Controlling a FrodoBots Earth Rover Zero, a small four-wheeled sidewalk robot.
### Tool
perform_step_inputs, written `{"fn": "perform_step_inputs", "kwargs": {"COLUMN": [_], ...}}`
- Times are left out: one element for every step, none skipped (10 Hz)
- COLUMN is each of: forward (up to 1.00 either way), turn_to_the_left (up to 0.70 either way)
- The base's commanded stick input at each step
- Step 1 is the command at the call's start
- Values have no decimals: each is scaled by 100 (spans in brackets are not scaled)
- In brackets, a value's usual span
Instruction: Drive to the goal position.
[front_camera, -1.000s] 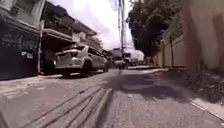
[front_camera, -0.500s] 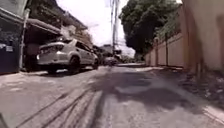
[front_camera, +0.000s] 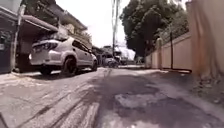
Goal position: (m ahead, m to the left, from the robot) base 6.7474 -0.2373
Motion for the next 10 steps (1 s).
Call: {"fn": "perform_step_inputs", "kwargs": {"forward": [100, 100, 100, 100, 100, 100, 100, 100, 100, 100], "turn_to_the_left": [0, 0, 0, 0, 0, 0, 0, 0, 0, 0]}}
